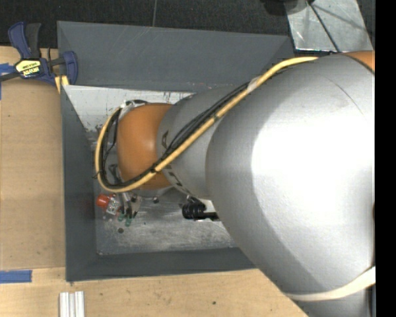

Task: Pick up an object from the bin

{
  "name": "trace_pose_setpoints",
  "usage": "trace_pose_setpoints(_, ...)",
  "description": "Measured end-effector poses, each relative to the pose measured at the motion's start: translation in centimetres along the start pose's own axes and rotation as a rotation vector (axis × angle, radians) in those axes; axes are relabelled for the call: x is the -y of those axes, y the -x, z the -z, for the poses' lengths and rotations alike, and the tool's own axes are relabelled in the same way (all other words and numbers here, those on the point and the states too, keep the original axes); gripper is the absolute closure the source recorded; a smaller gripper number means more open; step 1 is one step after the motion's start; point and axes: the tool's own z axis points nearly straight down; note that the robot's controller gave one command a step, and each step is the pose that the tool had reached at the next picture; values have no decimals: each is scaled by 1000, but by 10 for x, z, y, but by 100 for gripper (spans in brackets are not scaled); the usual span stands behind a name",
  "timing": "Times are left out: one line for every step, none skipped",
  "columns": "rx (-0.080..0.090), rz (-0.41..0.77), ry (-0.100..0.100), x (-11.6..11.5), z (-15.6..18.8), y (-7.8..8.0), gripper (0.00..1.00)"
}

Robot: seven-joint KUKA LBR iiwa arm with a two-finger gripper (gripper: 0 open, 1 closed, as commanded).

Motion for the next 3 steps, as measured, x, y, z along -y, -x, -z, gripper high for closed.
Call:
trace_pose_setpoints(-11,-1,-9,0,17,2,100)
trace_pose_setpoints(-12,-2,-10,0,17,2,100)
trace_pose_setpoints(-11,-1,-8,-1,54,4,100)
